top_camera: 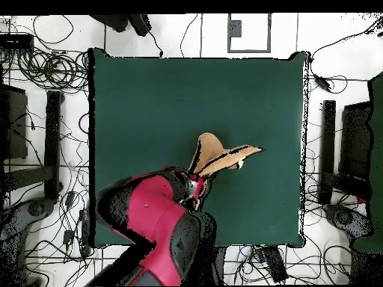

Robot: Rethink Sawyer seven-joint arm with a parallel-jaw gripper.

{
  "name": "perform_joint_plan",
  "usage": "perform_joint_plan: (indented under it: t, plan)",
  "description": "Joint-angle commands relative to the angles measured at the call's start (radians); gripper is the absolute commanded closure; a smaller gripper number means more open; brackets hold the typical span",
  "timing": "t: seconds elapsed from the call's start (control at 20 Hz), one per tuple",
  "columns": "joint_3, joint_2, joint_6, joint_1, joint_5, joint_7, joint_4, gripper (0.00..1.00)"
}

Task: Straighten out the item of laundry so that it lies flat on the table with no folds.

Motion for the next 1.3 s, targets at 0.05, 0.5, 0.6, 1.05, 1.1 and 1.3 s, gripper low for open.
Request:
perform_joint_plan:
  t: [0.05,0.5,0.6,1.05,1.1,1.3]
  plan:
    - [0.076,0.027,0.115,0.045,0.097,0.401,-0.045,1.00]
    - [0.113,0.036,0.104,0.052,0.162,0.436,-0.081,1.00]
    - [0.103,0.040,0.111,0.054,0.150,0.440,-0.085,1.00]
    - [0.060,0.043,0.144,0.031,0.039,0.359,-0.126,1.00]
    - [0.065,0.033,0.133,0.005,-0.014,0.259,-0.147,1.00]
    - [0.170,-0.041,0.066,-0.118,-0.107,0.068,-0.151,1.00]
